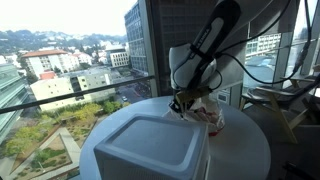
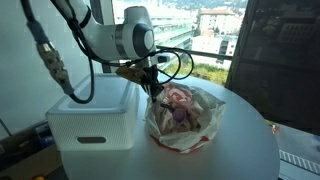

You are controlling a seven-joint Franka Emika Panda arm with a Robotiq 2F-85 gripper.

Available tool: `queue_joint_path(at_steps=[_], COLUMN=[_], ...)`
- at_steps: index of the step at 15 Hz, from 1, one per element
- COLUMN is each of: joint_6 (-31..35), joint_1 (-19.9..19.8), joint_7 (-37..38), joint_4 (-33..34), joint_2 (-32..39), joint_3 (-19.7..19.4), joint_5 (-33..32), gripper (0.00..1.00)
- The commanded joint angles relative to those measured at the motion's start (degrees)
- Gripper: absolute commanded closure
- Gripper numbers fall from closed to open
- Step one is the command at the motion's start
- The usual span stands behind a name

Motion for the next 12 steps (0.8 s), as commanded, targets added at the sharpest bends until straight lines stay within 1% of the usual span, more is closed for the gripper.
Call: queue_joint_path(at_steps=[1,4,6,8,10,12], joint_6=[0.8,0.0,-1.4,-4.5,-8.0,-10.9], joint_1=[4.1,5.6,5.9,5.2,3.3,1.9], joint_7=[10.3,19.6,25.8,30.2,31.8,31.9], joint_4=[0.5,1.5,2.4,4.1,5.8,6.6], joint_2=[-4.2,-8.5,-11.8,-13.7,-12.9,-11.0], joint_3=[-4.9,-6.4,-5.7,-3.7,-1.1,0.6], joint_5=[-7.0,-13.8,-19.5,-24.4,-25.4,-23.5], gripper=[0.95,0.97,0.98,0.99,0.99,0.99])
